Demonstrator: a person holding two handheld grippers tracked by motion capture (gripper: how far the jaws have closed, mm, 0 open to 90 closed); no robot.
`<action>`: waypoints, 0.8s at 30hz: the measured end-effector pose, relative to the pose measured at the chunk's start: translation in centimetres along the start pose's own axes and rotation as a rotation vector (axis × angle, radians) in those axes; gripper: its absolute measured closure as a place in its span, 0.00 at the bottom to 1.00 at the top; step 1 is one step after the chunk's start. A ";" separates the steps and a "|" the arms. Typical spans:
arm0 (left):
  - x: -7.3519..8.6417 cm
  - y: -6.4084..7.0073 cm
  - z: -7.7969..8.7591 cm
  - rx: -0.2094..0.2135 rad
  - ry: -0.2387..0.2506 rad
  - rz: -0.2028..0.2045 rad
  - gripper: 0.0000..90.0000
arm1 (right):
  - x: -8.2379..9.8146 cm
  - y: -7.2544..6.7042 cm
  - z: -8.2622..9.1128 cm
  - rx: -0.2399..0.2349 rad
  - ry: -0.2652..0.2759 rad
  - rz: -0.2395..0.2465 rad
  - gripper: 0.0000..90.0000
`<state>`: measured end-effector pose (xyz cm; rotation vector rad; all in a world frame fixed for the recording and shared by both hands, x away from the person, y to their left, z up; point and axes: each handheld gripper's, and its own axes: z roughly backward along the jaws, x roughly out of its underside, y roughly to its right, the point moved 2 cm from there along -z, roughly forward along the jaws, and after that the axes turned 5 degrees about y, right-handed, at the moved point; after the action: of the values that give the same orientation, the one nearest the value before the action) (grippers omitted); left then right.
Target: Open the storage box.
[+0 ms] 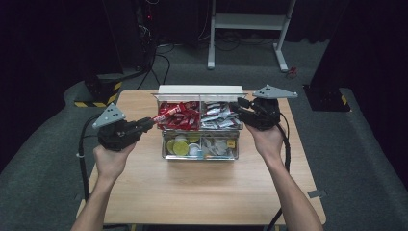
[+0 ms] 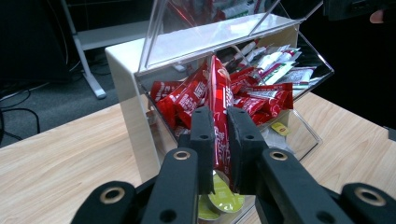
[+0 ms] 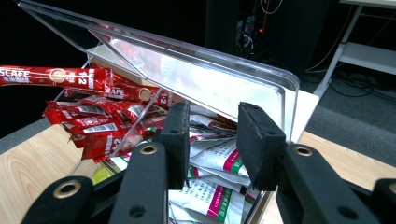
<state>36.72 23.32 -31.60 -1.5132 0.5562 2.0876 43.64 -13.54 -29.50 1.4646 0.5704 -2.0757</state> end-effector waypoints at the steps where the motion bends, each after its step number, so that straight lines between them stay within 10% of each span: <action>1: 0.0 0.0 0.1 0.000 0.001 -0.002 0.91 | 0.0 0.0 0.0 0.000 0.000 0.000 0.72; 24: 1.8 -1.5 3.5 -0.038 0.059 0.043 0.91 | 0.0 0.0 0.0 -0.003 -0.001 -0.005 0.72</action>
<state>34.55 26.82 -32.38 -1.6021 0.5794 2.1026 43.67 -13.55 -29.53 1.4619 0.5774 -2.0788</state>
